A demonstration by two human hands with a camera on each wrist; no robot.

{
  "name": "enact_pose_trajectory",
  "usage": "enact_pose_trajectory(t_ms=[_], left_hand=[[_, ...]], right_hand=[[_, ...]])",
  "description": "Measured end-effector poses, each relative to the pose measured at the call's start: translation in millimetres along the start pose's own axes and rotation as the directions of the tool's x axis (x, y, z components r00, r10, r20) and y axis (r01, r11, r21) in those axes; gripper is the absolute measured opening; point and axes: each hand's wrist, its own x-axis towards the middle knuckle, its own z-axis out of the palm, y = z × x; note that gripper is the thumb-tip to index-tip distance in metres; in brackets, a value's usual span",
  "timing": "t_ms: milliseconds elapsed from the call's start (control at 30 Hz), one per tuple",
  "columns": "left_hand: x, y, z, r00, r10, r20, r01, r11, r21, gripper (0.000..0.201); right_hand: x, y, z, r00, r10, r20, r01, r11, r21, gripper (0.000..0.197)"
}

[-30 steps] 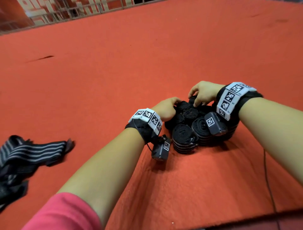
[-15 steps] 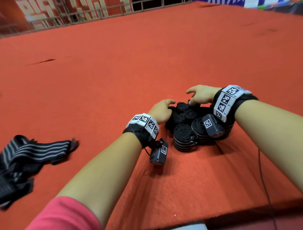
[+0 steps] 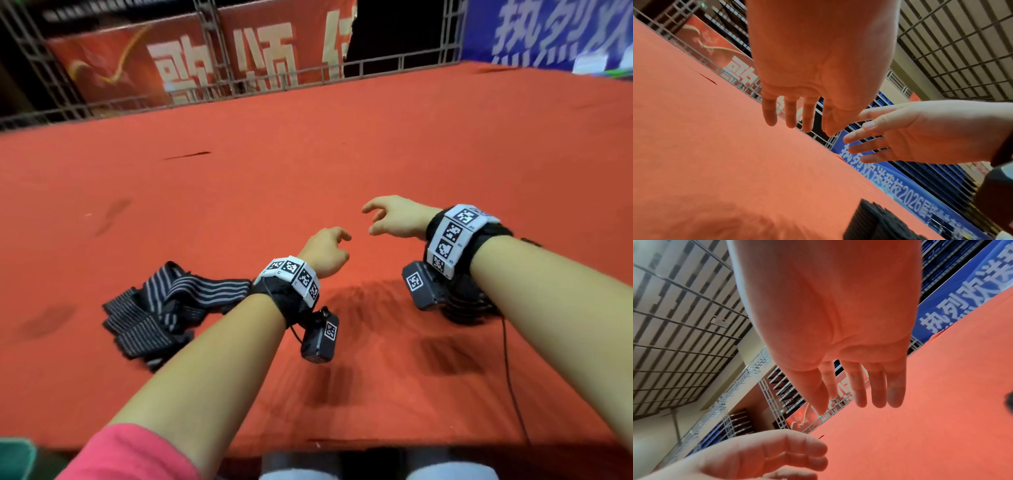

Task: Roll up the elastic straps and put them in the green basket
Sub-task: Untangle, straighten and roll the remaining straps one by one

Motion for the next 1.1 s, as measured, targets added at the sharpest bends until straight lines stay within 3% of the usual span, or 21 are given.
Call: enact_pose_trajectory(t_ms=[367, 533, 700, 967, 1100], left_hand=[[-70, -152, -83, 0.964, -0.246, -0.102, 0.248, 0.969, 0.004, 0.048], [-82, -210, -96, 0.911, -0.344, -0.227, 0.373, 0.923, 0.099, 0.044], [-76, -246, -91, 0.871, -0.457, -0.179, 0.487, 0.849, 0.205, 0.054], [-62, -266, -71, 0.883, -0.427, -0.192, 0.464, 0.855, 0.232, 0.054], [-60, -271, -69, 0.887, -0.384, -0.258, 0.44, 0.873, 0.212, 0.052]], right_hand=[[42, -128, 132, 0.965, -0.165, 0.206, 0.175, 0.984, -0.028, 0.054], [62, -153, 190, 0.943, -0.165, 0.288, 0.201, 0.974, -0.102, 0.06], [80, -157, 227, 0.942, -0.164, 0.294, 0.222, 0.959, -0.175, 0.067], [101, -150, 260, 0.926, -0.179, 0.332, 0.25, 0.951, -0.184, 0.07], [105, -148, 267, 0.954, -0.169, 0.249, 0.229, 0.945, -0.232, 0.058]])
